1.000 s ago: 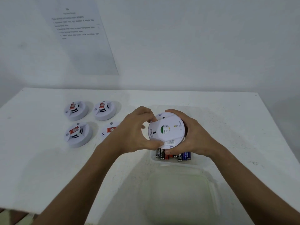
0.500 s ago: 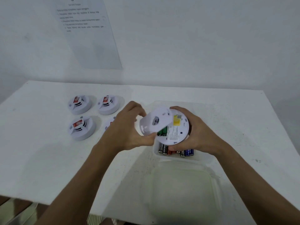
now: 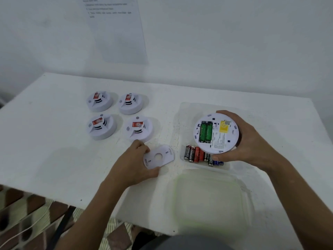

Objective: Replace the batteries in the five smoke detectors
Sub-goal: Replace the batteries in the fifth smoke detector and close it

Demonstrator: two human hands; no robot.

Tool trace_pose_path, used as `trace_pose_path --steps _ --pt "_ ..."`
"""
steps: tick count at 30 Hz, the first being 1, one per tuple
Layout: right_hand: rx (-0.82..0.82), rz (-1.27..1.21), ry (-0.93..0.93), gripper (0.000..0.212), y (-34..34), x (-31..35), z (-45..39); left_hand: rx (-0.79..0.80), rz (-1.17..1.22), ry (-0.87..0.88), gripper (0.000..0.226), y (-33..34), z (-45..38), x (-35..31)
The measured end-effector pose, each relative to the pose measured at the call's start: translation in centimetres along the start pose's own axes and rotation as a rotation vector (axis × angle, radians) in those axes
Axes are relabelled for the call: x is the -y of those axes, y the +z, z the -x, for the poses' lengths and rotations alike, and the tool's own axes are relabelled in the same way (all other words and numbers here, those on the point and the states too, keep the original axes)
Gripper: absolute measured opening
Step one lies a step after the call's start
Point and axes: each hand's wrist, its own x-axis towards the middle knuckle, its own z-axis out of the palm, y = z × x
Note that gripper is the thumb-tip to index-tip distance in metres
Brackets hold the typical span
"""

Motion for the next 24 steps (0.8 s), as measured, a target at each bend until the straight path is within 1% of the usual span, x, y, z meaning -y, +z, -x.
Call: trace_pose_path --steps 2,5,6,8,9,12,15,18,21,24 --pt "0.014 -0.006 0.001 0.105 0.3 0.1 0.1 -0.043 0.054 0.026 0.065 -1.0 0.1 -1.1" --pt "0.037 -0.013 -0.005 0.107 0.7 0.2 0.4 -0.184 0.219 0.179 0.046 -3.5 -0.2 -4.5" --pt "0.042 -0.006 -0.012 0.107 0.9 0.3 0.5 -0.193 0.276 0.243 0.04 -4.3 -0.5 -5.9" --pt "0.039 -0.007 -0.028 0.106 1.1 0.5 0.6 -0.148 0.353 0.362 0.034 -5.3 -1.2 -8.5" --pt "0.035 -0.017 -0.038 0.104 1.2 0.7 0.7 -0.119 0.348 0.414 0.033 -5.6 -1.5 -9.5" --pt "0.016 -0.025 -0.066 0.099 1.0 1.1 1.2 -0.062 0.206 0.521 0.031 -5.7 -2.7 -11.5" --pt "-0.013 -0.014 -0.048 0.099 0.6 0.8 1.9 -0.01 0.102 0.541 0.028 -5.7 -3.7 -12.5" --pt "-0.033 -0.027 -0.03 0.098 0.2 0.4 2.6 0.034 0.1 0.574 0.025 -5.8 -4.1 -13.3" --pt "-0.044 -0.024 -0.024 0.098 -0.3 0.3 3.2 0.077 0.09 0.579 0.028 -5.5 -4.5 -13.9" --pt "-0.044 -0.016 -0.007 0.099 -0.7 -0.1 4.2 0.083 0.058 0.622 0.031 -4.6 -4.6 -14.5"
